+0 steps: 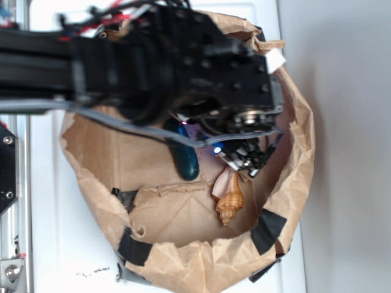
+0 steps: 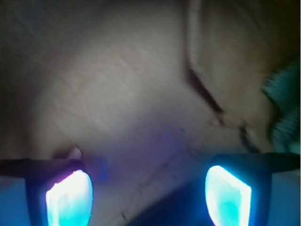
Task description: Grab the blue cloth.
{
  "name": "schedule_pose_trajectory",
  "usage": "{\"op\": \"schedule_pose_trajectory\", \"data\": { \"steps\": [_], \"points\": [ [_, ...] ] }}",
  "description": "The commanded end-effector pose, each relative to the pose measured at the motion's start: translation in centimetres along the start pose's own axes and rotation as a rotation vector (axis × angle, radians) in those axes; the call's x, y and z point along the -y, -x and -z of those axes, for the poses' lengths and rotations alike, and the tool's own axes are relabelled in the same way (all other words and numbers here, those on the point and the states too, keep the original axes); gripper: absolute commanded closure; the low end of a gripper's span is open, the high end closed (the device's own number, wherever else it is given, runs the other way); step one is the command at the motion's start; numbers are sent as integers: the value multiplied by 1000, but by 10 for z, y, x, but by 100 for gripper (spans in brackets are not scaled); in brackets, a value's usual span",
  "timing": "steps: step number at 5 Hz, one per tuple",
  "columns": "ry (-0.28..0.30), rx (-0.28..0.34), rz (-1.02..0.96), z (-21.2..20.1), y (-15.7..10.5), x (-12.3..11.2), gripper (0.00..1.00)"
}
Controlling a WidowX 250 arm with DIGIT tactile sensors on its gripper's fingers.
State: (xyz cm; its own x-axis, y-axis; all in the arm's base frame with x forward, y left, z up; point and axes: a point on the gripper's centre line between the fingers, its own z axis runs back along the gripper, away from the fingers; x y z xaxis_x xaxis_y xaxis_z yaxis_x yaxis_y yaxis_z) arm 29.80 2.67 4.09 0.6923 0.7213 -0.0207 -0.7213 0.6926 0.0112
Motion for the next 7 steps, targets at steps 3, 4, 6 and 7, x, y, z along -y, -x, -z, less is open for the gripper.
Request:
{"op": "schedule_pose_trajectory", "data": {
  "steps": [3,4,6,7],
  "points": [
    [91,-71,-52,-26,-35,-20,0],
    [101,-42,-43,-34,-23,-30,0],
    [102,28,-99,-30,-14,-56,0],
    [85,90,-216,-21,-17,-62,0]
  ]
}}
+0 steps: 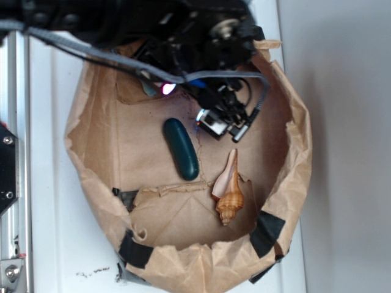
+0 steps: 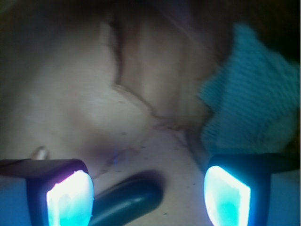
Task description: Grab the blue cloth.
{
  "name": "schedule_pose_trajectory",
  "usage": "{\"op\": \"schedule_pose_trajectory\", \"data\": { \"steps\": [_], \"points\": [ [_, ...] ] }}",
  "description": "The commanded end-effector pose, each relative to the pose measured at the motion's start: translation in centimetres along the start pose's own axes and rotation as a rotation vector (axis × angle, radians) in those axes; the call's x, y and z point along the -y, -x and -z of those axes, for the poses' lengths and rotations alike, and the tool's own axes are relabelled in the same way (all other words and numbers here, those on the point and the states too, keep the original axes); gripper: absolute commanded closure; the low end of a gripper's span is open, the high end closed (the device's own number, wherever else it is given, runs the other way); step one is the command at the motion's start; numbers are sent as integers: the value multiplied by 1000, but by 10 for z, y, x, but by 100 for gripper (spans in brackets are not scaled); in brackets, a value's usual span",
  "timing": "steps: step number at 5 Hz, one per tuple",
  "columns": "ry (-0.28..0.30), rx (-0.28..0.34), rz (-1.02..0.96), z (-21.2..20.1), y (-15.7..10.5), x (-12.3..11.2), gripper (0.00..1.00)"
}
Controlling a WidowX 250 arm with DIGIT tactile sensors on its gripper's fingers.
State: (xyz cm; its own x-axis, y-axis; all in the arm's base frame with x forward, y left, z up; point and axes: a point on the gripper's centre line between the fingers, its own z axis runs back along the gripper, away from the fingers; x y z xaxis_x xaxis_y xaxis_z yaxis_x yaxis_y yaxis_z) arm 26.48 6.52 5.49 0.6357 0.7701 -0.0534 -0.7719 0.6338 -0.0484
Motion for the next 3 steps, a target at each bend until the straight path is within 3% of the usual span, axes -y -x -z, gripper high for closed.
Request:
{"op": "schedule_pose_trajectory", "data": {
  "steps": [1,2,3],
  "points": [
    [-72,187,-223,-3,-17,-18,0],
    [-109,245,-306,-1,-18,-28,0],
    [-106,269,-314,3,-18,-34,0]
  ]
}}
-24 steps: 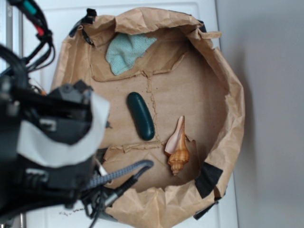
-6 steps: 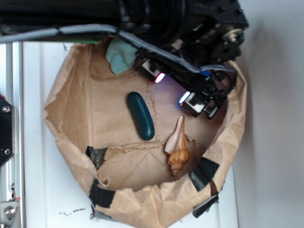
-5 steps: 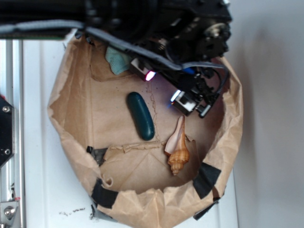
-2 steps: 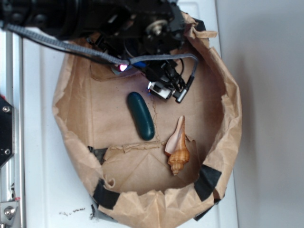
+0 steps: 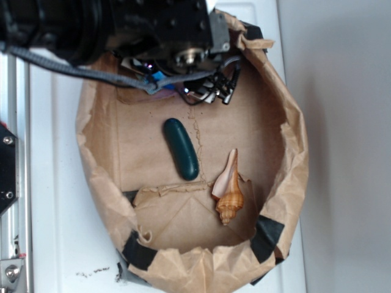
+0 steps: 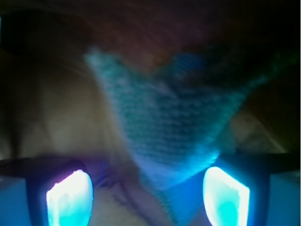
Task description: Grab the blue cloth.
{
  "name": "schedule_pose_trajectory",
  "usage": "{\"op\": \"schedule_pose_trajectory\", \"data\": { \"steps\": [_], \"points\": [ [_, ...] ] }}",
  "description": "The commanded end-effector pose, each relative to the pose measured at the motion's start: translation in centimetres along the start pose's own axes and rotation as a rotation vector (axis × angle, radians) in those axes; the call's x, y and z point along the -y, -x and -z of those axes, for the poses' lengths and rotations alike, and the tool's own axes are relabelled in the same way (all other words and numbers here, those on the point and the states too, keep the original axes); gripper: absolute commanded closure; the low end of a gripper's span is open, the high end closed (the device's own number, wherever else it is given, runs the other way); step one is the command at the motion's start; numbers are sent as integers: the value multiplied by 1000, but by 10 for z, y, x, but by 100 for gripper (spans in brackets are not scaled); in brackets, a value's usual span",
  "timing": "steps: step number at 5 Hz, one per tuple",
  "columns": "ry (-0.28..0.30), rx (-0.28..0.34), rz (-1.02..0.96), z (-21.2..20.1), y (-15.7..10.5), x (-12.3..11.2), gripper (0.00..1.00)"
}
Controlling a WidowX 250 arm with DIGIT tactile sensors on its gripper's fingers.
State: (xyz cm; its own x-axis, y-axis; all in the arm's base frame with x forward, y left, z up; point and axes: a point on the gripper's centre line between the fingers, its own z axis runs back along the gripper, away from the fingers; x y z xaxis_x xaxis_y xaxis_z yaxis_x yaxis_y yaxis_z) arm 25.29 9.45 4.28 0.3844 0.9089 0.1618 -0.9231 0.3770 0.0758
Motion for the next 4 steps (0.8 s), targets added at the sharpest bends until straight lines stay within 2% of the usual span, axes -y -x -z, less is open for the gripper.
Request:
{"op": "schedule_pose_trajectory", "data": {
  "steps": [1,2,3,4],
  "points": [
    [63,113,-35,22,0,-2,0],
    [63,147,-52,36,8,6,0],
    [37,123,-90,33,10,15,100],
    [38,102,-74,24,9,14,100]
  ]
}}
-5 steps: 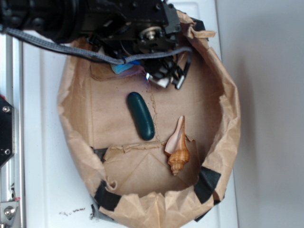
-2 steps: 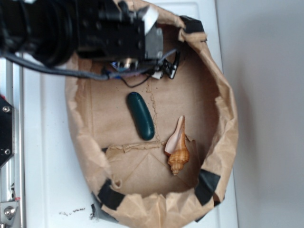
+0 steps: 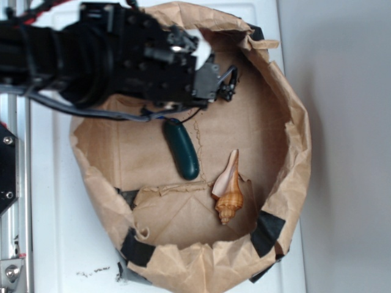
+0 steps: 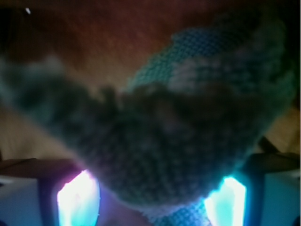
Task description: Grab the blue cloth.
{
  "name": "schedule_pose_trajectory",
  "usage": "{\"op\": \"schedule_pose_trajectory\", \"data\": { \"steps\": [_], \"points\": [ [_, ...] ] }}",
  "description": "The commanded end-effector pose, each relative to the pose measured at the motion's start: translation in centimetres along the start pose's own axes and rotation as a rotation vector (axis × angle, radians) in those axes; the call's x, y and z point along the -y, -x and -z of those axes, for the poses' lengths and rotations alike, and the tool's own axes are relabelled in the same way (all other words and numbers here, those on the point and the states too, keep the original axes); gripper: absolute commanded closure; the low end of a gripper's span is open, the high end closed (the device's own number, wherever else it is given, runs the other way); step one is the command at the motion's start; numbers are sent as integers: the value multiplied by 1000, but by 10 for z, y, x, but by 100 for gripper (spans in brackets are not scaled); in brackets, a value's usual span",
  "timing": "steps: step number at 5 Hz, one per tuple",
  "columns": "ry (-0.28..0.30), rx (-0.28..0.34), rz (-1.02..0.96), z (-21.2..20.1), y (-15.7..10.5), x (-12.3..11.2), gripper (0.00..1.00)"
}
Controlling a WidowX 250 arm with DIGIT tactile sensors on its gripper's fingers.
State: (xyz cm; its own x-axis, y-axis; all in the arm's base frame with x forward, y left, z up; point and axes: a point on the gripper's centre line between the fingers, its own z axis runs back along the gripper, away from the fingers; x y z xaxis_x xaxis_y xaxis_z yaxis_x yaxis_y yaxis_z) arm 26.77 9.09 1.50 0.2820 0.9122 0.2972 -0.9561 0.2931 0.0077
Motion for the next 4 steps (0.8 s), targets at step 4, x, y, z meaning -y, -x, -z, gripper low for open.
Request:
{"op": "schedule_pose_trajectory", "data": {
  "steps": [4],
  "points": [
    [82,-205,267,-85,-2,-5,100]
  ]
}}
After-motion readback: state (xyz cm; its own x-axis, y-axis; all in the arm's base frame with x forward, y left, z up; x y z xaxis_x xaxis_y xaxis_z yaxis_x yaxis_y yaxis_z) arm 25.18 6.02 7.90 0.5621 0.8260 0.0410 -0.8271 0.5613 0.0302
